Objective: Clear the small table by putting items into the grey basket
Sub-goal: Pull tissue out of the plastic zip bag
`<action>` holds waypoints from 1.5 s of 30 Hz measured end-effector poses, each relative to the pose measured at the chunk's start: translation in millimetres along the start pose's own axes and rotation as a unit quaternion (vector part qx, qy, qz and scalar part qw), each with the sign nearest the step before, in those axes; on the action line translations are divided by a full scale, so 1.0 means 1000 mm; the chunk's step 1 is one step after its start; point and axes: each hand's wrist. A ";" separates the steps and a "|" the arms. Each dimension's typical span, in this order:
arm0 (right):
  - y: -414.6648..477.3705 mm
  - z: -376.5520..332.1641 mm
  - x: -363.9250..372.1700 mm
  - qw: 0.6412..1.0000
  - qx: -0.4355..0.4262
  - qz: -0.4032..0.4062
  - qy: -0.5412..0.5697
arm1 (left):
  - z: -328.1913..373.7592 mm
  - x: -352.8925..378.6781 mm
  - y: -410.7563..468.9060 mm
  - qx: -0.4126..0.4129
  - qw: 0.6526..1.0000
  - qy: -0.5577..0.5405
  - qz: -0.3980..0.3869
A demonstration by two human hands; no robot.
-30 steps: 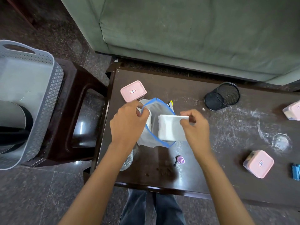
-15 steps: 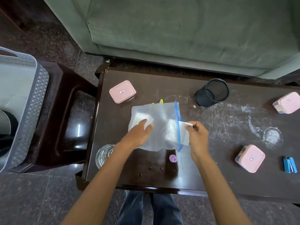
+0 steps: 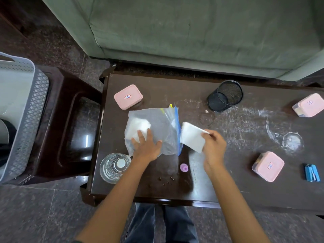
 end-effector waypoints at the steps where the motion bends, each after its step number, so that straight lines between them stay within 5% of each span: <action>1: 0.001 -0.002 -0.014 1.000 0.003 0.018 0.012 | 0.001 0.001 -0.002 -0.002 1.000 0.000 0.004; 6: -0.008 -0.020 -0.058 0.990 0.060 -0.019 0.129 | 0.020 0.002 -0.023 0.019 0.993 -0.019 0.115; 9: -0.015 -0.030 -0.061 0.983 0.064 -0.067 0.156 | 0.041 0.009 -0.049 0.203 0.937 -0.178 0.222; 12: -0.016 -0.035 -0.062 0.989 0.030 -0.097 0.109 | 0.068 0.009 -0.078 0.334 0.870 -0.356 0.072; 14: -0.016 -0.038 -0.062 0.991 0.009 -0.108 0.081 | 0.077 0.007 -0.083 0.357 0.868 -0.345 0.011; 24: -0.007 -0.044 -0.071 0.981 0.033 -0.178 0.074 | 0.090 0.003 -0.066 0.347 0.881 -0.319 0.017; 30: 0.002 -0.045 -0.076 0.981 0.075 -0.175 0.037 | 0.102 0.010 -0.072 0.236 0.851 -0.470 -0.002; 32: 0.005 -0.045 -0.081 0.991 0.042 -0.126 0.012 | 0.104 0.013 -0.071 0.217 0.837 -0.502 0.018; 36: 0.004 -0.046 -0.087 0.979 -0.191 0.014 -0.067 | 0.105 0.016 -0.069 0.188 0.808 -0.557 0.028; 40: 0.001 -0.047 -0.070 0.939 -0.284 -0.111 -0.158 | 0.109 0.022 -0.071 0.164 0.787 -0.595 0.012; 45: 0.000 -0.040 -0.051 0.946 -0.223 -0.167 -0.164 | 0.111 0.026 -0.070 0.140 0.766 -0.627 -0.015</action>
Point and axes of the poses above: each hand's wrist, its own y-axis towards the middle knuckle, its own x-axis out of the palm, z = x × y, and after that the axes turned 10 degrees about -y, right-handed
